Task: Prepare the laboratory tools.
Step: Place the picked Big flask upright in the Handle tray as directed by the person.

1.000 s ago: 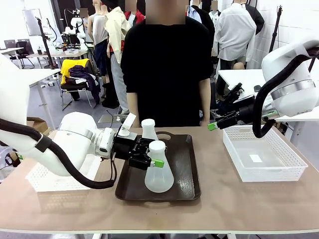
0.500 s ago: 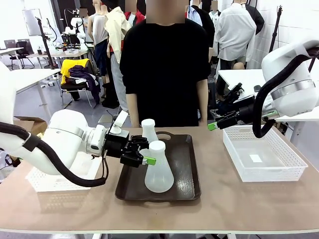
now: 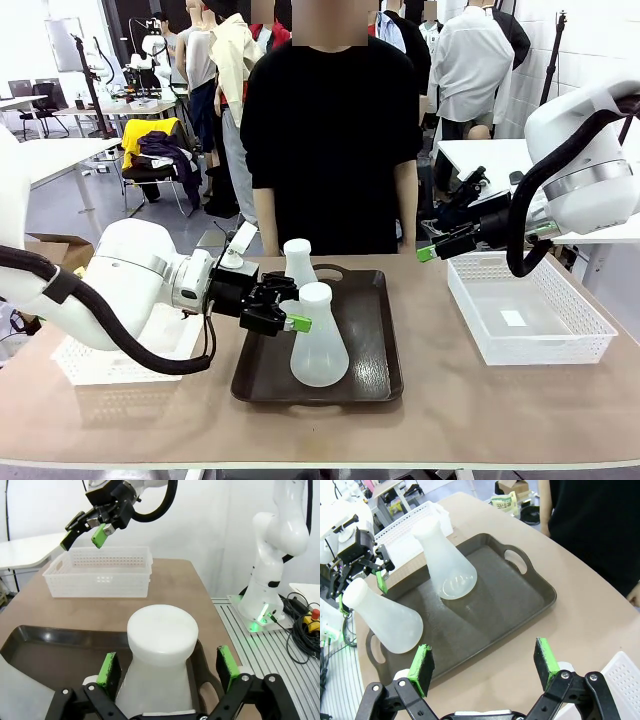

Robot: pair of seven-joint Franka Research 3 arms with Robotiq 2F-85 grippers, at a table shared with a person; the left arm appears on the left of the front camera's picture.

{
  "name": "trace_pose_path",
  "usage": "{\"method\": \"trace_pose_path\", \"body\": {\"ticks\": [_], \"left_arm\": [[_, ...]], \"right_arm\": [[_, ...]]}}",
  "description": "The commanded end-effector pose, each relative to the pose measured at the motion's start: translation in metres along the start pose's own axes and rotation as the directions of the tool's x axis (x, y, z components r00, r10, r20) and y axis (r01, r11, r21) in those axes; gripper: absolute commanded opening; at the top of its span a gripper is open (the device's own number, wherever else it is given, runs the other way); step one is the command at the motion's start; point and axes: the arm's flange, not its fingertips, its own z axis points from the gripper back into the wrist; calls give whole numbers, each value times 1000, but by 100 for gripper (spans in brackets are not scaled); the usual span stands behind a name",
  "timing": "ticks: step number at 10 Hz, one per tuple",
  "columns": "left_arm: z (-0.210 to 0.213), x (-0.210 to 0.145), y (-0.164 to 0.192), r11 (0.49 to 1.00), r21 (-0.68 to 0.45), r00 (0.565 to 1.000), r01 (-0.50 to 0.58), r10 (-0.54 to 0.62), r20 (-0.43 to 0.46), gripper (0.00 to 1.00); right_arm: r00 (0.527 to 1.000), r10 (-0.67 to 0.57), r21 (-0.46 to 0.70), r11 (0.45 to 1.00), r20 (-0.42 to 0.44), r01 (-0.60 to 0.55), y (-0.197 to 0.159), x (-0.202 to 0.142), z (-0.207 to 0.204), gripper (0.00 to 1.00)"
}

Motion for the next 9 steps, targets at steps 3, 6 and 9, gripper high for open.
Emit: {"method": "trace_pose_path", "body": {"ticks": [3,6,9], "left_arm": [[-1,0,0,1000,10,1000,18,-18,13,100],[-1,0,0,1000,10,1000,18,-18,13,100],[-1,0,0,1000,10,1000,18,-18,13,100]], "right_arm": [[1000,-3,1,1000,-9,3,0,0,1,100],[1000,-3,1,1000,-9,3,0,0,1,100],[1000,-3,1,1000,-9,3,0,0,1,100]]}}
